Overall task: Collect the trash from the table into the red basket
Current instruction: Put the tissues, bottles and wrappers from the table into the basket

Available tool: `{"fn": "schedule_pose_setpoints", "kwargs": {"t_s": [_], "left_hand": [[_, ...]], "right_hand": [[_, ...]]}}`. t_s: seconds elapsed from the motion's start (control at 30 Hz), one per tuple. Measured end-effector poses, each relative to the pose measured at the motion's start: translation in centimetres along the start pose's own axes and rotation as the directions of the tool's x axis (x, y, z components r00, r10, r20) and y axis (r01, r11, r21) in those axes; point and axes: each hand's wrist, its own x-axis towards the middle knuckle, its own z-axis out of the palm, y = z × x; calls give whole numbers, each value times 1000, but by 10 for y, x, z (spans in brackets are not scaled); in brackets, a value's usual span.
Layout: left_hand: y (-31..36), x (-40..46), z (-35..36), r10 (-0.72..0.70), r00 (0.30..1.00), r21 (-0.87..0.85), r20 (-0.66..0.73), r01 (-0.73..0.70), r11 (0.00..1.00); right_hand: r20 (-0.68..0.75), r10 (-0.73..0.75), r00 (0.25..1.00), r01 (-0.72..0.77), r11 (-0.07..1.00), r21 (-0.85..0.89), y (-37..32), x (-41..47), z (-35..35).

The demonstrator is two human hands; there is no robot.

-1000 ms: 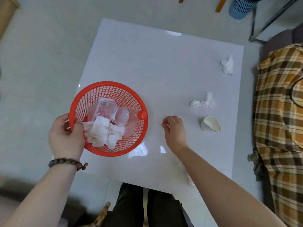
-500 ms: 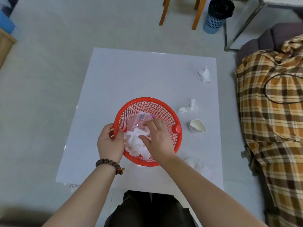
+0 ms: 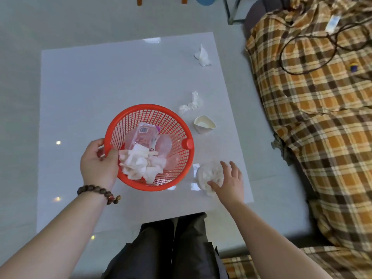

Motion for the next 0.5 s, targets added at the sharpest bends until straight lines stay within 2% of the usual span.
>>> {"fn": "schedule_pose_setpoints", "kwargs": {"t_s": [0.2, 0.4, 0.5], "left_hand": [[-10, 2, 9, 48, 999, 10, -1, -47, 999], [-15, 8, 12, 40, 999, 10, -10, -40, 999], [-13, 11, 10, 26, 999, 12, -31, -25, 1000]], "right_hand": [[130, 48, 990, -53, 998, 37, 20, 23, 39], [111, 83, 990, -108, 965, 239, 16, 32, 45], [68, 53, 996, -71, 946, 316, 5, 26, 29]]}}
